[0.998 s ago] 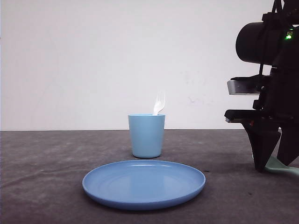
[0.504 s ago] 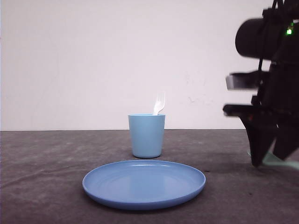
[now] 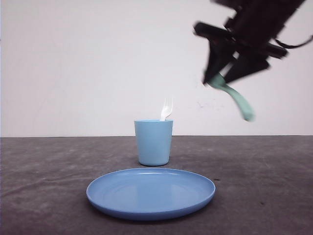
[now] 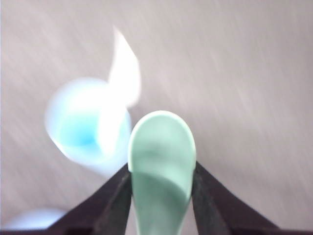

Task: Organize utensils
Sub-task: 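Lift the green spoon with the right gripper and carry it over the cup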

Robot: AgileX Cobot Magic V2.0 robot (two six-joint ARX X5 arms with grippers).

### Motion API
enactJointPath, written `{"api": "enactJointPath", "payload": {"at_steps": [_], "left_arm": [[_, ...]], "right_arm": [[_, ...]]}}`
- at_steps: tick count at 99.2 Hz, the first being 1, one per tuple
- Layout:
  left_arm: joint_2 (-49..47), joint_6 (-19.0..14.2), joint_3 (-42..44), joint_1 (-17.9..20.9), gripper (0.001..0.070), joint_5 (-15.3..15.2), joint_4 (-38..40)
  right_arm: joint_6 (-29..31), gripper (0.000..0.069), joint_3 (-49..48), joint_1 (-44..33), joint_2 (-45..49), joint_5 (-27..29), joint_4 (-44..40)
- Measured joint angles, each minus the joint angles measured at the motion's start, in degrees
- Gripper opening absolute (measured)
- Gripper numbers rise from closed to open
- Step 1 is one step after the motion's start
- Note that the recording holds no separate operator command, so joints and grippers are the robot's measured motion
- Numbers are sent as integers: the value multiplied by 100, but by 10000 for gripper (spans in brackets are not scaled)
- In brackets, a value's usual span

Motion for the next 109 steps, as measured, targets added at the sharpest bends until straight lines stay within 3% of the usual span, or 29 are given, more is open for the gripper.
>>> {"api": "enactJointPath", "payload": {"at_steps": [29, 66, 84, 109], "left_arm": [[0, -2, -2, 0, 318, -2, 2], [0, -26, -2, 0, 318, -2, 7], [0, -26, -2, 0, 318, -2, 9], [0, -26, -2, 0, 318, -2, 11]], "right_arm": [[-382, 184, 0, 435, 238, -133, 1851], [-946, 184, 2, 656, 1340, -267, 4111], [-999, 184, 24, 654, 1812, -267, 4557], [-1150, 184, 339, 656, 2361, -385, 4564]]}}
